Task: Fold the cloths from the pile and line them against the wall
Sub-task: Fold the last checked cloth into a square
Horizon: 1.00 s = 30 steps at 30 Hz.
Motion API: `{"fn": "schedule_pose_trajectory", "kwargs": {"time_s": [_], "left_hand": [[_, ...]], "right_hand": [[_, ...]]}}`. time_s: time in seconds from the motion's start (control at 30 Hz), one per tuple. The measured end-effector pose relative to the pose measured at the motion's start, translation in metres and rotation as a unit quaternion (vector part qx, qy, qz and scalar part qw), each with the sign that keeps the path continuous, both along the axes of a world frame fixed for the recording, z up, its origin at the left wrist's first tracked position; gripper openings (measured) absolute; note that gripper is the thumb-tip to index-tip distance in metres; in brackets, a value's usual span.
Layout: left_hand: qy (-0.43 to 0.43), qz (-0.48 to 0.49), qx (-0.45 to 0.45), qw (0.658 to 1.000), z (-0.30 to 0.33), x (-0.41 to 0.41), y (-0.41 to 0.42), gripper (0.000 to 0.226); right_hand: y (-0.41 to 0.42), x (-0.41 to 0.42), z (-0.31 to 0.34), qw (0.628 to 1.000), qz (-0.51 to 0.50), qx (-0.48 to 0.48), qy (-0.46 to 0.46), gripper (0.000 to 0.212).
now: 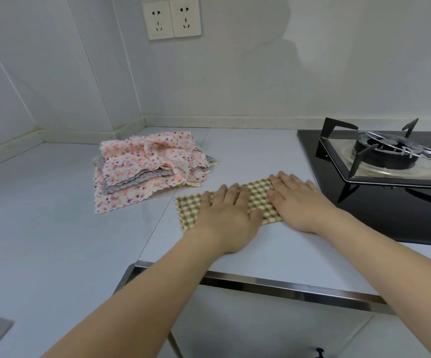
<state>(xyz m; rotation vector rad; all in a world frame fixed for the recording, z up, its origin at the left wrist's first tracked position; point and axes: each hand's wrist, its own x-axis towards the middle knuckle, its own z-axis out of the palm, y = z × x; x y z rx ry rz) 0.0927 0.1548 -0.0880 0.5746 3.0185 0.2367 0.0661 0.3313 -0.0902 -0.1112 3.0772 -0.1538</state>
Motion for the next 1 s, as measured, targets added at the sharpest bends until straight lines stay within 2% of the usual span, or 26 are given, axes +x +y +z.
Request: {"fn": "schedule_pose_trajectory", "kwargs": {"time_s": [0.2,0.3,0.33,0.4,0.47,0.5,0.57,0.63,0.73,0.87,0.93,1.0], "left_hand": [[-0.049,0.019,0.006,0.999,0.004,-0.001,-0.091,0.059],[-0.058,0.018,-0.004,0.998,0.004,0.003,-0.110,0.066],[-0.043,0.017,-0.008,0.999,0.004,0.006,-0.110,0.073],[-0.036,0.021,-0.015,0.999,0.006,0.012,-0.105,0.075],[-0.092,0.049,0.006,0.995,0.015,0.017,-0.103,0.066],[-0.116,0.057,0.020,0.991,0.022,0.020,-0.103,0.065],[-0.137,0.056,0.020,0.989,0.032,0.027,-0.105,0.070],[-0.144,0.050,0.006,0.988,0.039,0.034,-0.108,0.074],[-0.150,0.029,-0.021,0.988,0.046,0.047,-0.115,0.078],[-0.110,-0.010,-0.034,0.993,0.046,0.064,-0.129,0.075],[-0.077,-0.025,-0.001,0.997,0.043,0.072,-0.139,0.070],[-0.054,-0.026,0.049,0.997,0.037,0.077,-0.149,0.055]], "right_hand": [[0.002,-0.003,-0.001,1.000,0.014,0.016,-0.011,0.057],[-0.001,-0.005,0.002,1.000,-0.027,-0.001,-0.006,0.057],[-0.003,-0.003,0.004,0.999,-0.047,0.001,0.014,0.057],[-0.013,0.010,0.006,0.992,-0.053,0.007,0.114,0.054],[-0.030,0.036,0.011,0.970,0.022,-0.045,0.239,0.045],[-0.042,0.052,0.014,0.957,0.079,-0.084,0.265,0.038],[-0.069,0.085,0.018,0.946,0.194,-0.109,0.236,0.034],[-0.091,0.107,0.012,0.939,0.263,-0.048,0.218,0.044],[-0.101,0.119,0.001,0.931,0.270,0.029,0.246,0.047],[-0.098,0.125,0.002,0.916,0.281,0.020,0.285,0.035],[-0.094,0.128,0.005,0.912,0.308,0.006,0.271,0.026],[-0.088,0.133,0.015,0.924,0.296,-0.064,0.235,0.022]]}}
